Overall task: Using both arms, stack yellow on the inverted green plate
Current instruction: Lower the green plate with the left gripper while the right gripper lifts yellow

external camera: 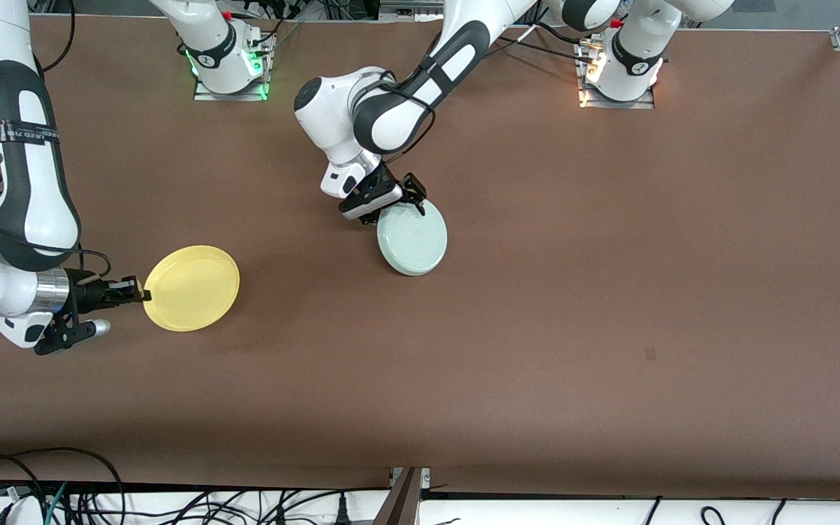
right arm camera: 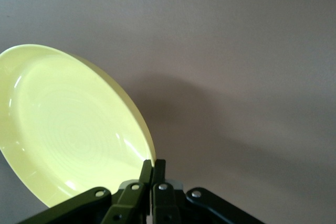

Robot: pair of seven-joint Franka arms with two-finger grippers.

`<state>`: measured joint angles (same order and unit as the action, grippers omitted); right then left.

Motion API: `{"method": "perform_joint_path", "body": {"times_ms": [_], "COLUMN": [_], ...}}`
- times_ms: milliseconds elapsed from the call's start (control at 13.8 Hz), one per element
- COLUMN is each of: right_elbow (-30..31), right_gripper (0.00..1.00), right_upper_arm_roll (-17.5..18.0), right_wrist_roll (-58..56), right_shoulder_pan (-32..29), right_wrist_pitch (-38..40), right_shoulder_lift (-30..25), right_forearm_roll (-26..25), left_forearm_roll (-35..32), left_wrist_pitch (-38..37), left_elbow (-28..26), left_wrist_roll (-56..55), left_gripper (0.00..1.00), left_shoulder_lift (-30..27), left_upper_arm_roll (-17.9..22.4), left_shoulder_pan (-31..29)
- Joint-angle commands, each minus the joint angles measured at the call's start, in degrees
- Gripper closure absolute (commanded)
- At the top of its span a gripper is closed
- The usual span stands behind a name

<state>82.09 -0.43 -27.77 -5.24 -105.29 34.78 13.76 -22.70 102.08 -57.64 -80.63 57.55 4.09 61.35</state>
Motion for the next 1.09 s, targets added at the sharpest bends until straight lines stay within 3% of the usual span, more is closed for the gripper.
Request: {"method": "perform_joint_path", "body": {"times_ms": [0, 436, 727, 1018], "right_elbow": [-2.45, -4.39, -4.39, -3.95], "right_gripper": [1.00, 1.00, 1.00, 1.00], "right_upper_arm_roll": [0.34, 0.25, 0.25, 0.25], "right_wrist_roll": [-0.53, 1.31, 5.09, 10.27], "right_shoulder_pan": [-0.38, -0.30, 1.02, 3.83], "right_wrist_pitch": [2.62, 5.01, 5.10, 6.50], "right_shoulder_lift": [0.03, 0.90, 0.73, 0.47], "right_forearm_roll": [1.53, 3.29, 2.85, 2.94], "left_forearm_roll": [5.62, 19.43, 27.25, 28.40], "left_wrist_pitch": [4.51, 17.69, 31.40, 32.31], "left_elbow": [0.33, 0.16, -0.46, -0.63], "left_wrist_roll": [-1.89, -1.81, -1.19, 2.04], "left_gripper": [0.00, 0.00, 0.00, 0.00], "left_shoulder_lift": [-0.33, -1.39, -0.86, -1.12], "left_upper_arm_roll": [-0.40, -0.40, -0.40, -1.36], "left_shoulder_pan": [-1.93, -6.77, -8.96, -12.20]}}
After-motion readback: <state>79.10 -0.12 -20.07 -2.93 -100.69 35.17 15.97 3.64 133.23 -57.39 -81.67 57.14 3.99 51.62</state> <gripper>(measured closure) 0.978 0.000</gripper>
